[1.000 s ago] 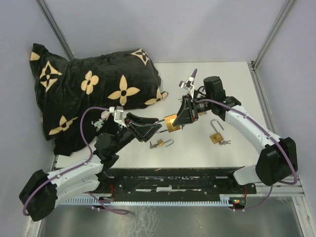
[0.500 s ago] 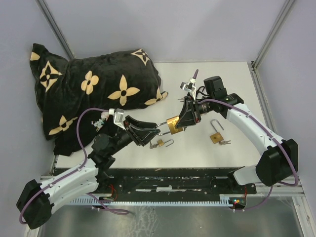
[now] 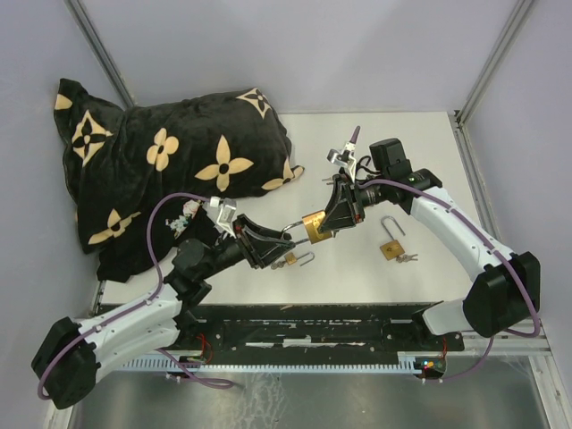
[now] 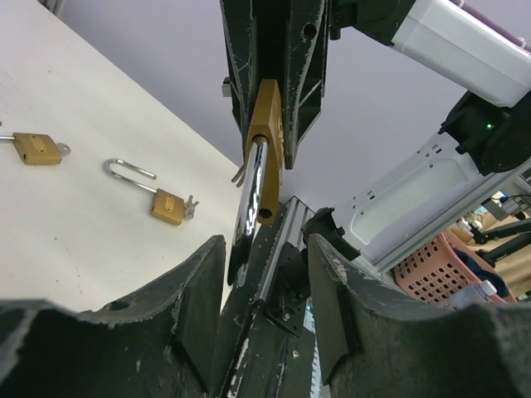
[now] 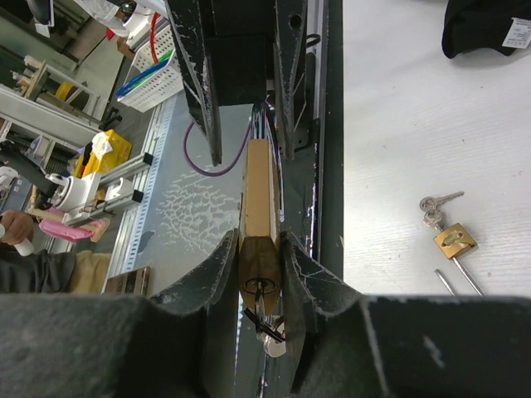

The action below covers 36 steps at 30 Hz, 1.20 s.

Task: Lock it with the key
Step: Lock the lock.

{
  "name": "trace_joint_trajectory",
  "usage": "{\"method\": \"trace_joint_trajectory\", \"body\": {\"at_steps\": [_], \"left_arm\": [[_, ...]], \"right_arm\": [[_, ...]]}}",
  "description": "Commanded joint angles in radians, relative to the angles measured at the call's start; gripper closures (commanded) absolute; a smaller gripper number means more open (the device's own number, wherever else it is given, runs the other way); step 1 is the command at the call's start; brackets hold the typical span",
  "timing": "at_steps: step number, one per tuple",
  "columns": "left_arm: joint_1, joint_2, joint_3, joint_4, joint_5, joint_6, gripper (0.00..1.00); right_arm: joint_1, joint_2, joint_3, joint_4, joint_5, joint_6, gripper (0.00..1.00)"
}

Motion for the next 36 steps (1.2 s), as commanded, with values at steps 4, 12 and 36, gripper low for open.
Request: {"method": "trace_joint_trajectory", "body": {"at_steps": [4,12,36], "left_arm": [[0.004,-0.045,-0.003,0.052,-0.019,0.04,0.55],[0.003,0.028,0.016,0.096,0.025,0.022,0.62],[0.048,0.182,0.454,-0.449,0.323,0.412,0.97]], "right_arm": [[-0.007,-0.047,0.056,0.032,-0.079,-0.017,0.98],[-0.007,-0.044,0.049,0.04,-0.069,-0.016,0.98],[-0.007,-0.079,-0.025,-0.219,0.114,-0.565,0.78]]}}
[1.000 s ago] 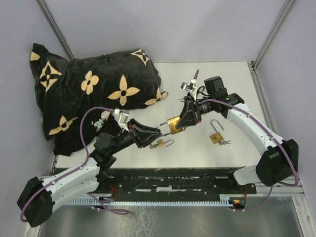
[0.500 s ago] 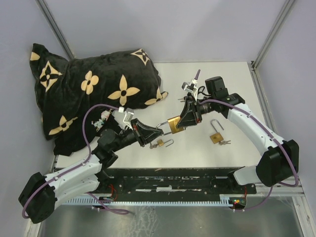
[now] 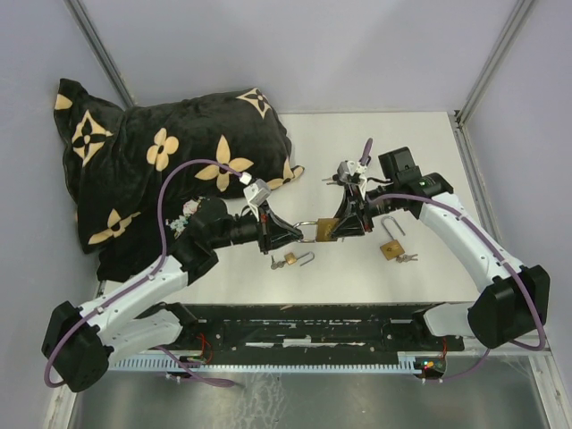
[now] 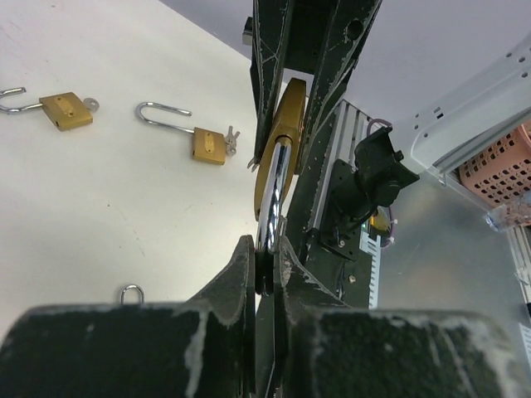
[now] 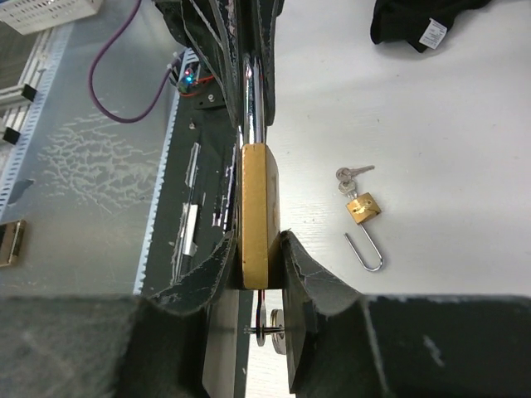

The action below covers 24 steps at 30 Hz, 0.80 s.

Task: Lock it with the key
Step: Lock the lock.

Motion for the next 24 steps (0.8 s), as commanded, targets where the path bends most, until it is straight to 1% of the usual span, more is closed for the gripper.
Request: {"method": "trace_joint_trajectory", "body": {"at_steps": [1,4,10,15,20,24], "left_arm": [[0.005,0.027,0.132,0.023,0.112,0.078,0.97],[0.01,0.059,0.17,-0.008,0.143,0.086,0.97],[0.01,0.124,0.247,-0.118,0.168,0.138,0.97],[0.009,0.191,0.321,-0.225,0.169,0.211,0.97],[0.001,0.218,0.346,-0.246,0.14,0.268,0.97],[-0.062,0.261,0.374,-0.293,0.081,0.358,0.97]], "right_arm": [[0.024,-0.008,0.007,-0.023,0.016,-0.111,0.77],[0.025,0.011,0.014,-0.088,0.042,-0.187,0.72],[0.025,0.067,0.036,-0.205,0.081,-0.33,0.68],[0.025,0.078,0.008,-0.215,0.13,-0.404,0.68],[0.023,0.067,-0.041,-0.183,0.154,-0.478,0.68],[0.023,0.065,-0.081,-0.153,0.202,-0.522,0.68]]}}
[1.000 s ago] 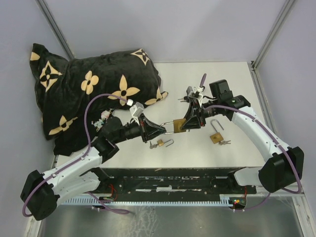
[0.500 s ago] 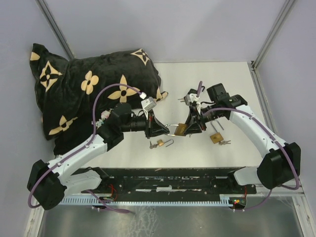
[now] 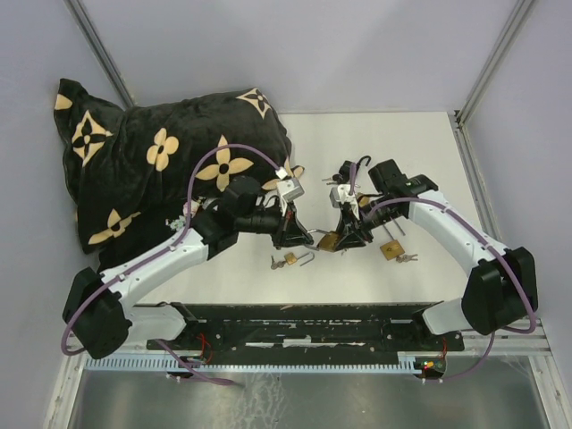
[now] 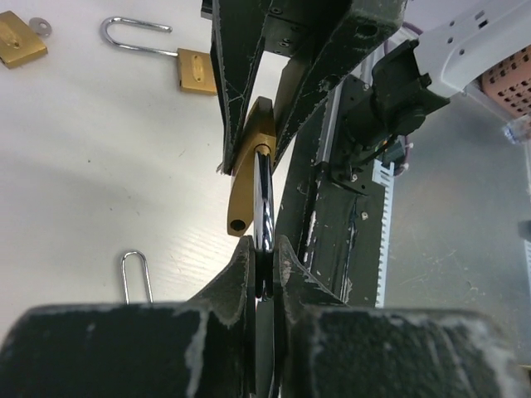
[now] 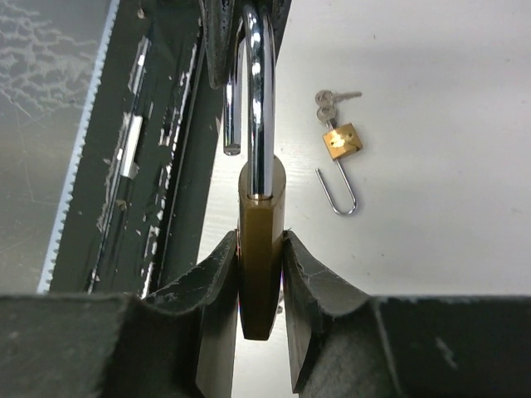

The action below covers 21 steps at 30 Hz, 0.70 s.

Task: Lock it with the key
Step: Lock the lock.

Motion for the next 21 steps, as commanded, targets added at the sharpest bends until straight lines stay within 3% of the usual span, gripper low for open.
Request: {"method": "trace_joint_trajectory", "body": {"at_steps": [1,15,21], "left_arm": [[-0.06,0.031,0.111,0.054,-0.051,0.151,0.97],[-0.123,0.17,0.042,0.098,-0.109,0.251,0.97],[-0.15,0.197,0.022,0.111,-0.136,0.298,0.97]], "right_arm": [[0.007,-0.018,-0.045,0.028,0.063,-0.096,0.68],[0.007,0.047,-0.149,0.072,0.201,-0.285,0.66],[0.008,0.069,-0.16,0.094,0.212,-0.268,0.56]]}}
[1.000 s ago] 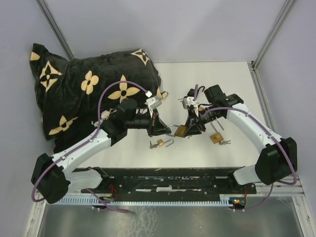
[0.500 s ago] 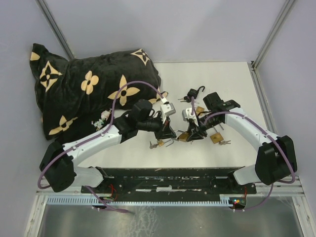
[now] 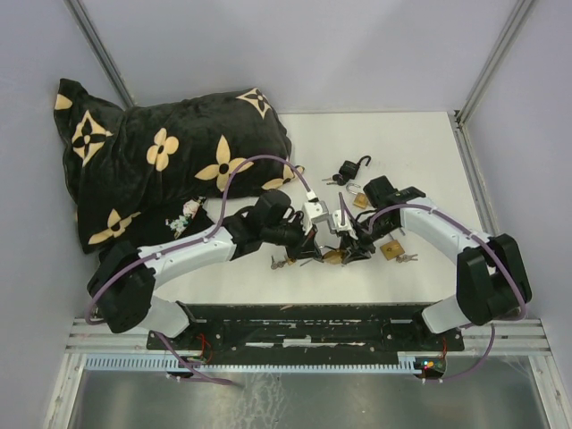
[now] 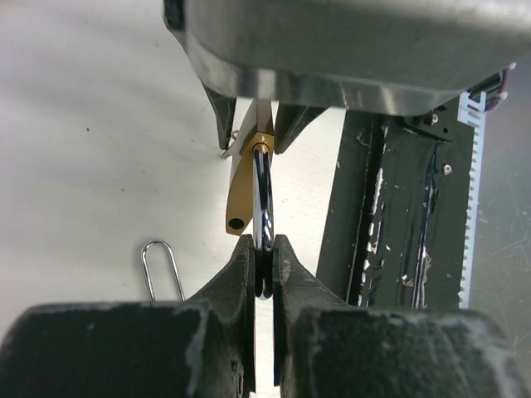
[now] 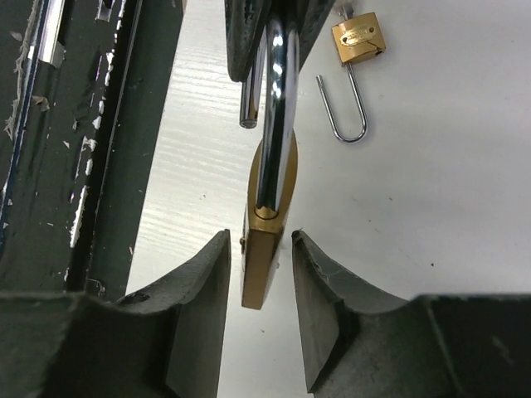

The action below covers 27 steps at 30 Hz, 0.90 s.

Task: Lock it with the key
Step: Lock the lock.

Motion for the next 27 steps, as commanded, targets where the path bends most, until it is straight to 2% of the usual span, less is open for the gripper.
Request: {"method": "trace_joint_trajectory", "body": {"at_steps": [1,9,14,21,27], "left_arm": [[-0.025,-0.002,0.003,0.127,0.002,0.084,0.97],[-0.033,0.001,-0.047,0.18,-0.001,0.096,0.97],[-0.033,0.018,-0.061,0.194,0.008,0.097,0.97],[-0.033,0.057,-0.058,0.247,0.01,0.085,0.97],[-0.038,0.137,0.017,0.286,0.041,0.072,0.97]], "right_arm": [[0.0,0.016,0.001,0.026,0.011,-0.011,0.55],[-0.021,0.066,0.058,-0.004,-0.018,0.066,0.52],[-0.101,0.083,0.106,-0.152,-0.112,-0.058,0.45],[-0.122,-0.048,0.012,-0.089,0.003,-0.135,0.27],[-0.223,-0.13,-0.005,-0.128,-0.001,-0.197,0.24]]}}
